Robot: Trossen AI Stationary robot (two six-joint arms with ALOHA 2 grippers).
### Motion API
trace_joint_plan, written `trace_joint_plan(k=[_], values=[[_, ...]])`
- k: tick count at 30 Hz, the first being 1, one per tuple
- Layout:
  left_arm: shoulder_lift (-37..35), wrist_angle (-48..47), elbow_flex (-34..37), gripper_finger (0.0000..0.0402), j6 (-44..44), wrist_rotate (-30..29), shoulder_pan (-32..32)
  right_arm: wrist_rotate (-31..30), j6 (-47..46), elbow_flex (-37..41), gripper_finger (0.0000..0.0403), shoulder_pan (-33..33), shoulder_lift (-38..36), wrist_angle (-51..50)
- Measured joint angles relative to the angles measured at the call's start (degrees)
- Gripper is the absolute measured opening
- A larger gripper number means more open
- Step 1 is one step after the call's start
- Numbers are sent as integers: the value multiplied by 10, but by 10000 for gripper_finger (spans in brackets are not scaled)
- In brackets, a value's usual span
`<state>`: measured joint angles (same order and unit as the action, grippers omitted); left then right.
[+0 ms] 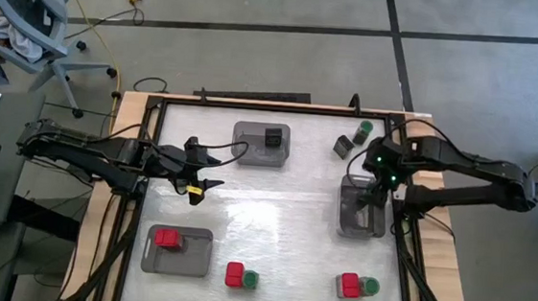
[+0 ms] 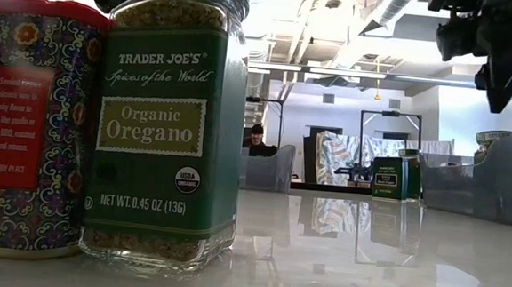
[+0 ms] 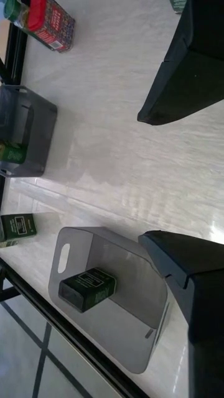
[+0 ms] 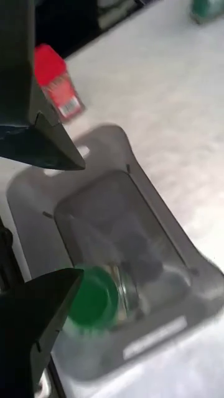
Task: Sort spices by type
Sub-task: Put the middle green seasoning bottle into the middle right black transparent bin
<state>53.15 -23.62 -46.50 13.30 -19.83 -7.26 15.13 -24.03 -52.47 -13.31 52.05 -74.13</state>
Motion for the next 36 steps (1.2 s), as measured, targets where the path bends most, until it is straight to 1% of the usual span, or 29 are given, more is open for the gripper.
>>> trace_joint_plan(k=[4,9,13,18,23,29,36], values=[[0,0,0,279,0,0,0,29,-11,0,297,31,2,7],[0,0,0,279,0,0,0,30,-30,5,297,70,10,15],[0,0,0,279,0,0,0,27,-44,25,297,90,28,16],[0,0,0,279,0,0,0,-17,-46,50,297,97,44,20],[0,0,0,279,0,0,0,-25,-46,50,297,96,45,35],[0,0,0,279,0,0,0,-47,-46,50,297,96,45,13],[0,0,0,279,0,0,0,-47,-46,50,297,96,45,2]])
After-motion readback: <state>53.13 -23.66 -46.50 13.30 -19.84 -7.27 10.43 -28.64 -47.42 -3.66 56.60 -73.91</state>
